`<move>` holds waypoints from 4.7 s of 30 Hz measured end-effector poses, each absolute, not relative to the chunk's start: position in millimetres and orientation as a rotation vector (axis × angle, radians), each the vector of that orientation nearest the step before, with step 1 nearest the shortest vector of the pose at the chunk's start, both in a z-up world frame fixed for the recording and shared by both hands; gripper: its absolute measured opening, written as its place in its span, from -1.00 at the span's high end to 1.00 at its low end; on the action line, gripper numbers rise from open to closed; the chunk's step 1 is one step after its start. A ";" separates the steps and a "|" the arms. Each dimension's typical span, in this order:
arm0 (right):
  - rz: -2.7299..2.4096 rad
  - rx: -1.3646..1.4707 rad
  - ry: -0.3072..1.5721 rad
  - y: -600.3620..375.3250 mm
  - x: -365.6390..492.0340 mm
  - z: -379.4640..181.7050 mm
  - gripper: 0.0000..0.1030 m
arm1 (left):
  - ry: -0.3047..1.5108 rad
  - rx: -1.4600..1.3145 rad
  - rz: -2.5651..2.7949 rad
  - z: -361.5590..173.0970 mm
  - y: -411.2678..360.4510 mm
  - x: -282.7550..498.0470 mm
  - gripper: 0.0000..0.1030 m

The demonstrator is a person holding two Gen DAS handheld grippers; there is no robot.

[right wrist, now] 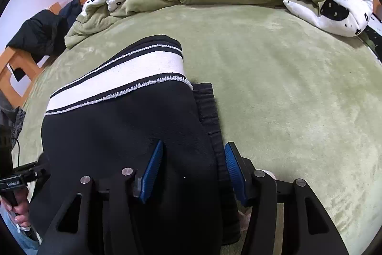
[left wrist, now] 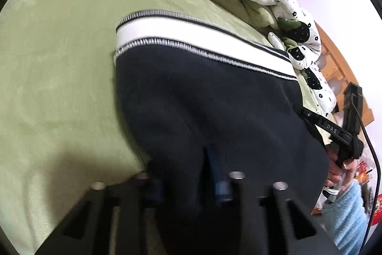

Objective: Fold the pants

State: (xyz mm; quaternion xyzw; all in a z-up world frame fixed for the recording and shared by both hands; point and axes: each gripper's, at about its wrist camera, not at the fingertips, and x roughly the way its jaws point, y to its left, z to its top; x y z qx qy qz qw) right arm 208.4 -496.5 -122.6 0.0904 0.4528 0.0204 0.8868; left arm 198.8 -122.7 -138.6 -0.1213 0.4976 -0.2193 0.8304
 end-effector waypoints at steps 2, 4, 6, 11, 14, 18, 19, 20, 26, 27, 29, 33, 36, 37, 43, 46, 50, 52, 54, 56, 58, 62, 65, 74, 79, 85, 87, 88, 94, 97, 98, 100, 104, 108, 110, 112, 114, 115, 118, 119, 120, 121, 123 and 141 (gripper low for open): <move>0.021 0.169 0.929 -494.0 204.3 -116.9 0.55 | 1.058 -0.266 -0.459 -130.6 -122.0 199.2 0.73; -0.018 0.150 0.923 -491.2 198.2 -104.1 0.71 | 1.044 -0.259 -0.462 -122.7 -120.1 199.3 0.76; -0.033 0.161 0.921 -489.2 192.2 -97.0 0.76 | 1.018 -0.278 -0.473 -111.1 -112.6 197.1 0.77; 0.001 0.251 0.814 -468.1 165.3 -61.0 0.79 | 1.021 -0.375 -0.497 -94.0 -76.4 203.2 0.77; 0.066 0.291 0.769 -435.5 153.9 -39.2 0.79 | 0.990 -0.362 -0.445 -79.2 -45.9 200.0 0.78; 0.178 0.284 0.768 -373.7 150.0 -32.2 0.80 | 0.936 -0.321 -0.347 -54.3 15.4 188.7 0.78; 0.203 0.291 0.767 -360.4 150.4 -32.7 0.80 | 0.934 -0.321 -0.318 -50.3 33.6 185.9 0.78; 0.236 0.309 0.768 -347.5 152.4 -33.8 0.80 | 0.934 -0.321 -0.292 -47.7 48.5 183.5 0.78; 0.357 0.381 0.795 -277.8 171.1 -60.4 0.80 | 0.995 -0.274 -0.190 -71.1 104.6 173.9 0.74; 0.341 0.350 0.803 -268.7 172.7 -68.4 0.79 | 1.017 -0.291 -0.186 -84.7 109.4 174.4 0.72; 0.269 0.250 0.799 -260.7 174.3 -81.8 0.79 | 1.043 -0.285 -0.195 -103.0 109.1 173.8 0.40; 0.190 0.221 0.892 -278.8 176.4 -122.5 0.80 | 1.040 -0.178 -0.141 -115.0 99.9 160.3 0.11; 0.175 0.149 0.889 -275.6 165.6 -112.7 0.67 | 1.035 -0.108 -0.128 -109.9 99.6 147.8 -0.01; 0.175 0.151 0.887 -276.9 163.5 -105.3 0.66 | 1.023 -0.098 -0.126 -106.9 103.4 141.0 -0.03; 0.188 0.237 0.798 -284.8 179.6 -73.4 0.39 | 0.996 -0.203 -0.145 -100.1 135.4 113.6 -0.19; 0.197 0.238 0.809 -274.4 217.1 -80.0 0.25 | 0.993 -0.231 -0.170 -102.0 147.6 97.7 -0.19; 0.236 0.278 0.883 -262.6 257.9 -111.0 0.69 | 0.986 -0.180 -0.208 -102.3 153.7 71.5 -0.19; 0.225 0.244 0.808 -261.6 255.1 -100.2 0.73 | 0.965 -0.161 -0.236 -100.8 153.9 57.7 -0.19; 0.187 0.258 0.788 -263.5 252.2 -97.3 0.74 | 0.963 -0.159 -0.292 -102.1 152.6 48.8 -0.19; 0.141 0.211 0.837 -259.3 252.8 -112.7 0.72 | 0.980 -0.162 -0.361 -106.5 147.1 41.7 -0.19; 0.131 0.194 0.830 -259.1 247.8 -113.5 0.61 | 1.006 -0.111 -0.422 -111.3 135.0 33.0 -0.19; 0.106 0.221 0.888 -267.8 228.1 -97.1 0.48 | 0.979 0.019 -0.448 -119.0 109.3 17.8 -0.19; 0.098 0.177 0.893 -264.2 197.7 -85.0 0.48 | 0.974 0.198 -0.322 -134.5 83.2 22.2 -0.17; 0.145 0.086 0.924 -250.4 124.5 -90.4 0.49 | 0.880 -0.182 -0.282 -115.5 129.0 42.1 0.85; 0.123 0.151 0.989 -265.8 125.5 -102.3 0.48 | 0.974 -0.129 -0.220 -147.0 127.0 33.0 0.79; 0.182 0.126 0.959 -265.6 113.4 -86.4 0.49 | 0.971 -0.203 -0.177 -123.8 151.1 0.7 0.48; 0.214 0.103 0.903 -263.0 108.1 -76.2 0.49 | 0.937 -0.246 -0.190 -103.8 156.3 -6.1 0.29; 0.234 0.076 0.869 -260.0 106.4 -71.2 0.49 | 0.920 -0.276 -0.193 -93.5 157.1 -1.7 0.17; 0.343 -0.016 0.809 -234.0 122.4 -67.0 0.49 | 0.839 -0.242 -0.265 -60.7 104.7 69.2 -0.03; 0.396 -0.132 0.833 -216.2 127.5 -82.5 0.49 | 0.941 -0.109 -0.298 -87.2 73.4 97.7 -0.04; 0.413 -0.196 0.863 -213.6 124.8 -92.9 0.48 | 0.979 -0.013 -0.264 -102.0 65.3 97.7 -0.05; 0.431 -0.272 0.893 -219.5 116.8 -112.3 0.48 | 0.930 0.095 -0.289 -120.2 63.0 78.4 -0.08; 0.485 -0.268 0.899 -237.7 103.0 -108.3 0.48 | 0.906 0.005 -0.342 -110.1 87.2 61.6 -0.18; 0.493 -0.182 0.828 -252.9 117.4 -86.9 0.44 | 0.878 -0.193 -0.361 -85.1 100.7 95.9 -0.18; 0.443 -0.131 0.771 -253.5 140.0 -75.2 0.42 | 0.861 -0.213 -0.326 -78.6 94.8 126.9 -0.18; 0.387 -0.088 0.721 -247.2 169.1 -67.3 0.42 | 0.834 -0.222 -0.292 -73.7 86.0 157.6 -0.19; 0.357 -0.093 0.676 -235.7 194.8 -65.6 0.40 | 0.819 -0.208 -0.263 -74.5 68.9 189.0 -0.19; 0.360 -0.104 0.669 -226.7 208.3 -67.1 0.40 | 0.818 -0.193 -0.244 -76.4 62.7 204.1 -0.19; 0.367 -0.139 0.680 -202.6 237.6 -81.5 0.40 | 0.848 -0.117 -0.175 -93.3 51.1 240.8 -0.19; 0.358 -0.169 0.696 -196.4 245.7 -90.6 0.40 | 0.875 -0.087 -0.130 -99.9 49.5 250.4 -0.19; 0.340 -0.202 0.731 -192.1 253.7 -101.9 0.40 | 0.915 -0.067 -0.096 -108.8 48.8 257.3 -0.19; 0.329 -0.210 0.756 -193.0 257.3 -110.1 0.40 | 0.931 -0.080 -0.096 -113.8 52.1 259.4 -0.19; 0.326 -0.161 0.767 -203.0 259.4 -111.9 0.45 | 0.926 -0.105 -0.115 -111.0 58.2 253.5 -0.19; 0.203 -0.134 0.948 -229.1 77.9 -103.5 0.41 | 1.060 -0.091 -0.167 -97.5 66.3 40.7 -0.31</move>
